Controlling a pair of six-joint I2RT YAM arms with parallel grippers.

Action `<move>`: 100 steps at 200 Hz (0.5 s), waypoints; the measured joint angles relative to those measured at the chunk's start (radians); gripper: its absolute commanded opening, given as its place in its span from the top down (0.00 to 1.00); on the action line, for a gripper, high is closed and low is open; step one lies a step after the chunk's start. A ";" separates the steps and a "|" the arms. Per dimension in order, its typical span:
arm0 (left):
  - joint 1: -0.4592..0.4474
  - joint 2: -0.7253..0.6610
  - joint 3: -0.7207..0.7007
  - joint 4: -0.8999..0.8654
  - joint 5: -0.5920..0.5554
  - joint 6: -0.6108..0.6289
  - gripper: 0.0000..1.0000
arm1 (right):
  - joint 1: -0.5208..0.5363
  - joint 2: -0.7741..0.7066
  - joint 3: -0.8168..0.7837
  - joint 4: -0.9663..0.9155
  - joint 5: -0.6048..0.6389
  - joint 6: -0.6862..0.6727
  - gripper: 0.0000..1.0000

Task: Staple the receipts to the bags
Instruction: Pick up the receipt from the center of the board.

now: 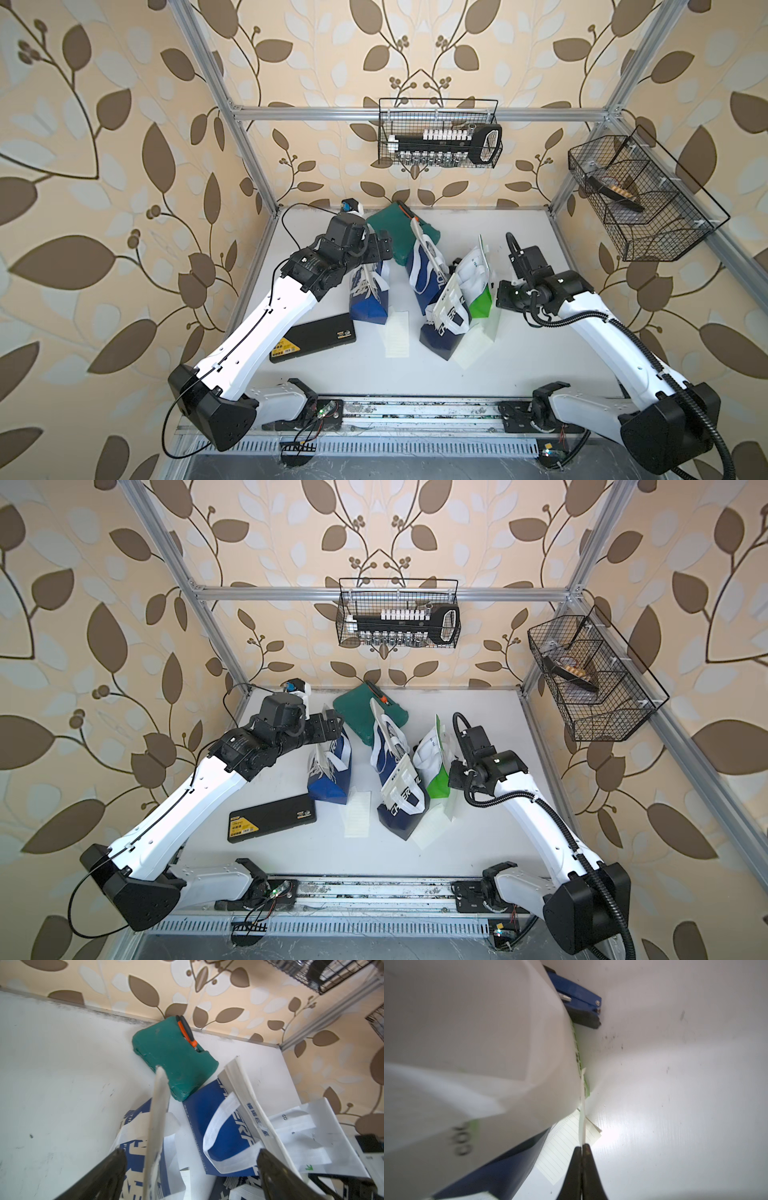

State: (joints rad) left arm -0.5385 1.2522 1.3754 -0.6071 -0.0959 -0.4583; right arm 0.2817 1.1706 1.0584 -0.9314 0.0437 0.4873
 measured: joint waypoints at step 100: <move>-0.006 0.023 0.050 0.057 0.375 0.138 0.01 | 0.039 -0.119 0.101 -0.052 0.003 -0.206 1.00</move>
State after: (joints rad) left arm -0.5449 1.2747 1.4258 -0.5499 0.2794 -0.3202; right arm 0.3206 1.0519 1.1599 -0.9836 0.0471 0.2813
